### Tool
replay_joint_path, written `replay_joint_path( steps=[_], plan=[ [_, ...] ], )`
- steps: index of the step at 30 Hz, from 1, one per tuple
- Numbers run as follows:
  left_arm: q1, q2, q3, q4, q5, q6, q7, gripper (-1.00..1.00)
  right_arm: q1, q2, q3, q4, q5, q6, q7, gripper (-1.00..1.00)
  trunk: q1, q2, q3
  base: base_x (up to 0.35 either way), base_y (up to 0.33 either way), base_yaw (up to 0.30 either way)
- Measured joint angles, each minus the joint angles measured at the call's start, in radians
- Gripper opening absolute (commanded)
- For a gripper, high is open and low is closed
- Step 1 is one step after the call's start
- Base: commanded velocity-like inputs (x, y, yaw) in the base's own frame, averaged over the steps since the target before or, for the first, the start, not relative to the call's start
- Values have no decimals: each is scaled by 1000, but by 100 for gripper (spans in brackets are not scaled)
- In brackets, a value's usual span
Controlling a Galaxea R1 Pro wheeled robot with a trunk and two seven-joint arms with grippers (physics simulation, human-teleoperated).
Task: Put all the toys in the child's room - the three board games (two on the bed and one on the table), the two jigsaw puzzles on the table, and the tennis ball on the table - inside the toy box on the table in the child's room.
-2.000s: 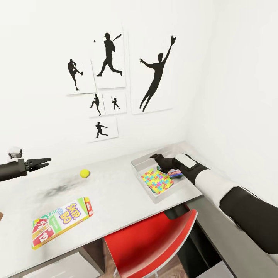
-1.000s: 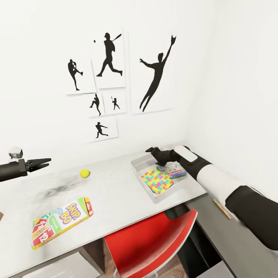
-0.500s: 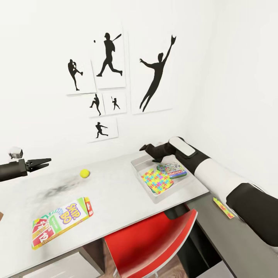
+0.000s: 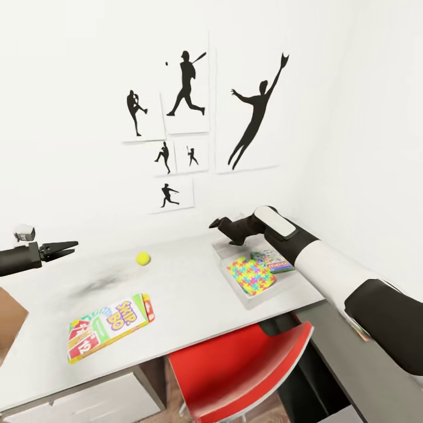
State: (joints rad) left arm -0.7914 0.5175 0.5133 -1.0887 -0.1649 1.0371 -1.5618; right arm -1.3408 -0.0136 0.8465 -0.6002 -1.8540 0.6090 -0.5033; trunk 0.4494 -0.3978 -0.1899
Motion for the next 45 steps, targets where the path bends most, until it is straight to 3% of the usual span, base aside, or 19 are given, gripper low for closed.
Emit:
replay_joint_path(
  steps=[37,45],
  plan=[
    [0,0,-9,1,-8,0,0,100,2,0,6,0,6,3,-10,100,0,0,0,-2,0,290],
    [0,-1,-11,5,-45,0,0,100,5,1,5,3,40,3,-48,100,0,0,0,0,0,119]
  ],
)
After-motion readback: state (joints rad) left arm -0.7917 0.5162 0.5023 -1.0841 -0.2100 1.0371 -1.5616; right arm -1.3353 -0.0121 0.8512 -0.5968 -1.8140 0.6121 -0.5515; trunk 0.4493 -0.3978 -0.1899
